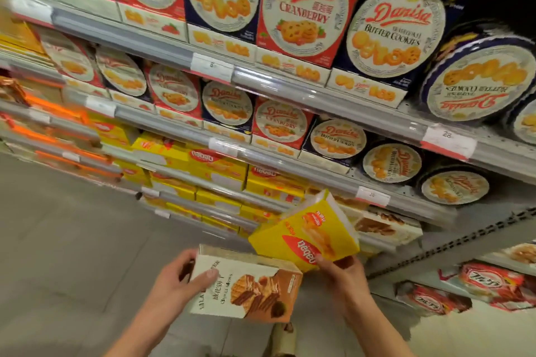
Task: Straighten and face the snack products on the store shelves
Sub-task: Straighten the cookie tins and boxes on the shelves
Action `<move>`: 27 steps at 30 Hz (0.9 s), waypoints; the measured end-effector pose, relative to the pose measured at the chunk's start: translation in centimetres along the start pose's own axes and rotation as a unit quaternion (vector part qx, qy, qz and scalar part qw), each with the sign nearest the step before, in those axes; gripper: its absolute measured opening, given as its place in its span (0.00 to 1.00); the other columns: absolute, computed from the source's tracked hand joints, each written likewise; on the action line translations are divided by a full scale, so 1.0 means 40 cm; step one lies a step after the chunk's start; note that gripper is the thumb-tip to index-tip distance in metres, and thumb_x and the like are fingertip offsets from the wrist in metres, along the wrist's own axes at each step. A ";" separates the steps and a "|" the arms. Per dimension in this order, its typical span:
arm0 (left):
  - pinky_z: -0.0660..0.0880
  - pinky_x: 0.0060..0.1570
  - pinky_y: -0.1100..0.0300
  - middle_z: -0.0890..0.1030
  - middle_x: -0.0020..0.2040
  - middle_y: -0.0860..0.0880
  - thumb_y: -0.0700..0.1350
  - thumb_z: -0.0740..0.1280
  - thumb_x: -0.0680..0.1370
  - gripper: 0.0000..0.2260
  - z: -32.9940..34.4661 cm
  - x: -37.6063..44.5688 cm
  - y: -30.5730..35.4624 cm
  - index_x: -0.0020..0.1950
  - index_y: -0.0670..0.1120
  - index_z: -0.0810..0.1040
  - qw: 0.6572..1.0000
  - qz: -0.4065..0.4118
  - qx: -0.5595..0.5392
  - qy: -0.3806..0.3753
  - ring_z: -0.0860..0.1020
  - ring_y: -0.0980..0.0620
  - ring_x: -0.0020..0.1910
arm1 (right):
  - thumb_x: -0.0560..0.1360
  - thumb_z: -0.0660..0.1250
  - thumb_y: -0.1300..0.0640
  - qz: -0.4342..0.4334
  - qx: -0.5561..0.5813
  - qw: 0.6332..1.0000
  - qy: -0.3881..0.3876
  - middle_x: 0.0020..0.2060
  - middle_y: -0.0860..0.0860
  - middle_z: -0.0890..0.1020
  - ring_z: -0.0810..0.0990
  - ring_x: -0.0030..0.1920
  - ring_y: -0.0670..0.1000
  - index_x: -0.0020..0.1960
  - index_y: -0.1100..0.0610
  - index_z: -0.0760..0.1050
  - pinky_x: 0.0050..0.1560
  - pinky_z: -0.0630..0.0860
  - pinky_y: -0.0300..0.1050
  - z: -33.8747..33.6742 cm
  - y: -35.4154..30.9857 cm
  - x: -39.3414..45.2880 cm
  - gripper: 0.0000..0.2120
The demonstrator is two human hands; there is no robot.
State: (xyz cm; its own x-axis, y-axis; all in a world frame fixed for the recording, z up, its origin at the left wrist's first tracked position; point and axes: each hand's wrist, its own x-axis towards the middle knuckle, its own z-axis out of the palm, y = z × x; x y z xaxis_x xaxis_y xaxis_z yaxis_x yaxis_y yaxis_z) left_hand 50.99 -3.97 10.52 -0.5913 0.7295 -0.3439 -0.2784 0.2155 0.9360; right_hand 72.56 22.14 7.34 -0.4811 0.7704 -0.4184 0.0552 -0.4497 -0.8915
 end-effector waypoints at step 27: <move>0.68 0.72 0.53 0.71 0.73 0.46 0.44 0.76 0.72 0.28 -0.395 0.167 0.181 0.71 0.42 0.77 0.988 0.121 0.019 0.094 0.70 0.45 0.74 | 0.50 0.90 0.54 0.236 -0.106 0.892 -0.371 0.56 0.67 0.83 0.86 0.50 0.65 0.67 0.65 0.74 0.49 0.84 0.60 0.730 -0.059 0.324 0.50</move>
State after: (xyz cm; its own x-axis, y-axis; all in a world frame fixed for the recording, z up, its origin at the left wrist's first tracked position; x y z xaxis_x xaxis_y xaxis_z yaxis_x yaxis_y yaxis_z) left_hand 33.05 -7.81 13.79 -0.7682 0.6301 -0.1136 -0.0851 0.0754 0.9935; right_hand 40.62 20.00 9.11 -0.8025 -0.0284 -0.5960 0.5311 -0.4891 -0.6919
